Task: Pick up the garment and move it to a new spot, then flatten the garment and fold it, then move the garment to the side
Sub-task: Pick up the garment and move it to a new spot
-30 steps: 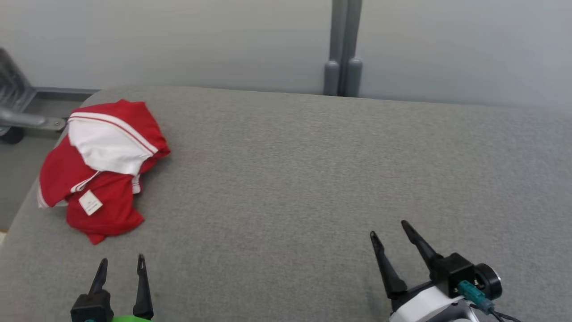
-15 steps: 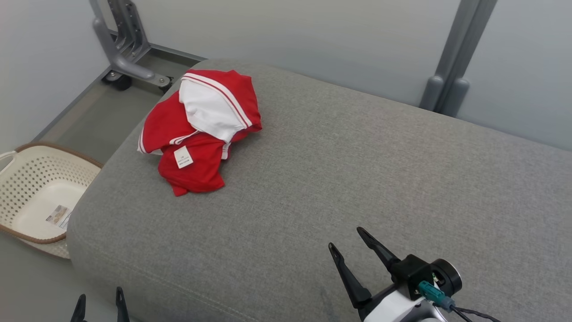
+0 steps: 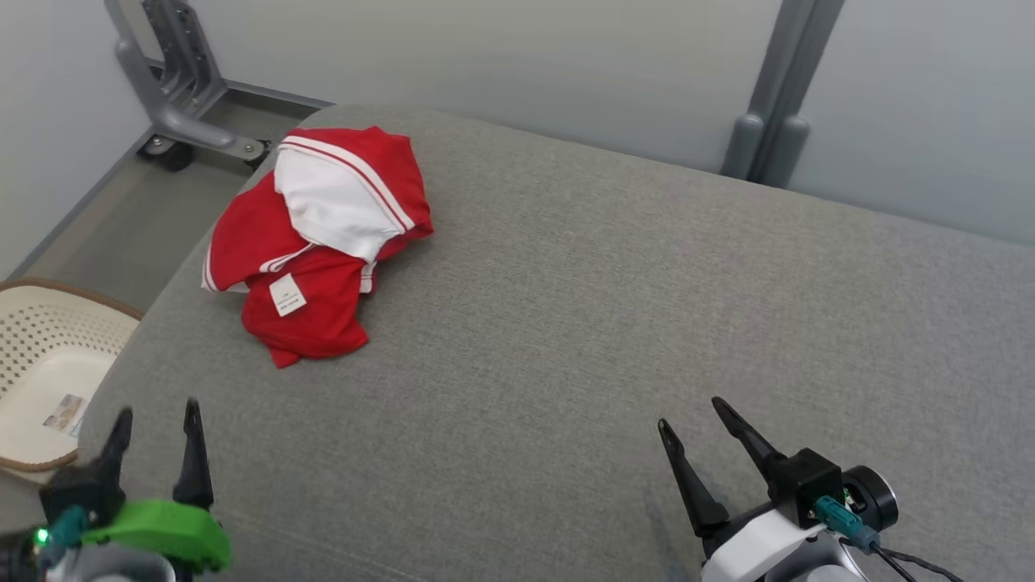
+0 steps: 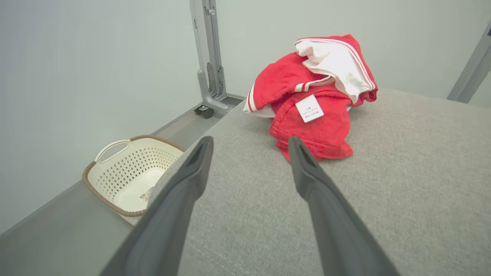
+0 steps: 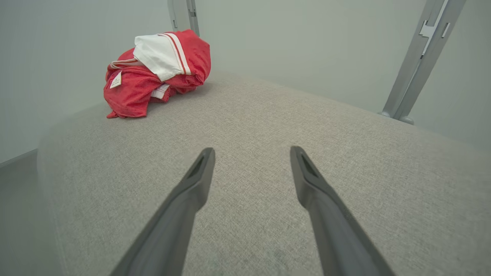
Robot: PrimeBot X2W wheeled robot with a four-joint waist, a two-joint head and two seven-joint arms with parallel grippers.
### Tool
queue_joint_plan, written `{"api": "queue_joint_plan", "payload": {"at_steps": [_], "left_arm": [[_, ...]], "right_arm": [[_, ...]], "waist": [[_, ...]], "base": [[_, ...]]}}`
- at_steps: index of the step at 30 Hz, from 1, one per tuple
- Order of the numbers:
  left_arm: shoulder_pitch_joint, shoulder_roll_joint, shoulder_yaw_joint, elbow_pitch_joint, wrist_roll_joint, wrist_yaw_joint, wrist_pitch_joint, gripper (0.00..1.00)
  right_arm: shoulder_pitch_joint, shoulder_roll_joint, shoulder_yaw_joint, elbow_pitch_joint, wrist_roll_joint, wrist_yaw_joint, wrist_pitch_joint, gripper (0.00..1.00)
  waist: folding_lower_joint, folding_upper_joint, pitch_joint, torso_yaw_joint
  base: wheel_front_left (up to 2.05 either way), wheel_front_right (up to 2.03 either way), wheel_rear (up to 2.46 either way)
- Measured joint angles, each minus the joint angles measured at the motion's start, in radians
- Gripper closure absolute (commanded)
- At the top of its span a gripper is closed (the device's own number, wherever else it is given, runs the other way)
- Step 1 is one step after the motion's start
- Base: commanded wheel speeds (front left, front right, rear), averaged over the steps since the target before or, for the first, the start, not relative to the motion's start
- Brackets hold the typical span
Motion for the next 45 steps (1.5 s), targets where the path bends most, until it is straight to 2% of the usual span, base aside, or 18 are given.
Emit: {"api": "queue_joint_plan", "payload": {"at_steps": [3,11,16,23,29,36,37,38,41,45], "left_arm": [[-0.126,0.085,-0.094,0.054,-0.065,0.000,-0.001,0.00],[-0.432,0.364,-0.353,0.116,-0.340,-0.003,0.152,0.00],[-0.556,0.477,-0.453,0.158,-0.479,-0.003,0.241,0.00],[-0.657,0.537,-0.544,0.225,-0.640,-0.003,0.369,0.00],[-0.702,0.549,-0.576,0.360,-0.646,-0.003,0.430,0.00],[-0.722,0.525,-0.587,0.488,-0.651,0.010,0.446,0.00],[-0.729,0.525,-0.590,0.496,-0.646,0.014,0.438,0.78],[-0.739,0.524,-0.592,0.505,-0.641,0.014,0.436,1.00],[-0.758,0.511,-0.601,0.522,-0.636,0.014,0.422,1.00],[-0.813,0.510,-0.625,0.506,-0.590,0.012,0.342,1.00]], "right_arm": [[-0.005,-0.009,-0.006,-0.007,-0.004,0.000,0.000,0.00],[-0.036,-0.021,-0.005,-0.022,-0.005,0.000,0.000,0.00],[-0.058,-0.027,-0.008,-0.028,-0.004,0.000,0.000,0.00],[-0.084,-0.045,-0.017,-0.040,-0.003,0.000,0.000,0.00],[-0.103,-0.053,-0.019,-0.044,-0.002,0.000,0.000,0.00],[-0.109,-0.048,-0.023,-0.043,0.006,0.000,0.000,0.00],[-0.109,-0.046,-0.026,-0.043,0.008,0.000,0.000,0.00],[-0.109,-0.045,-0.029,-0.043,0.009,0.000,0.000,0.00],[-0.109,-0.043,-0.035,-0.042,0.010,0.000,0.000,0.00],[-0.106,-0.036,-0.035,-0.038,0.016,0.000,0.000,0.00]], "waist": [[0.0000,0.0000,0.023,-0.038],[0.0000,0.0000,0.088,-0.146],[0.0000,0.0000,0.137,-0.206],[0.0000,0.0000,0.212,-0.277],[0.0000,0.0000,0.264,-0.330],[0.0000,0.0000,0.296,-0.374],[0.0000,0.0000,0.297,-0.377],[0.0000,0.0000,0.298,-0.379],[0.0000,0.0000,0.291,-0.376],[0.0000,0.0000,0.273,-0.367]], "base": [[0.00,0.00,0.00],[0.00,0.00,0.00],[0.00,0.00,0.00],[0.00,0.00,0.00],[0.00,0.00,0.00],[0.00,0.00,0.00],[0.00,0.00,0.00],[0.00,0.00,0.00],[0.00,0.00,0.00],[0.00,0.00,0.00]]}}
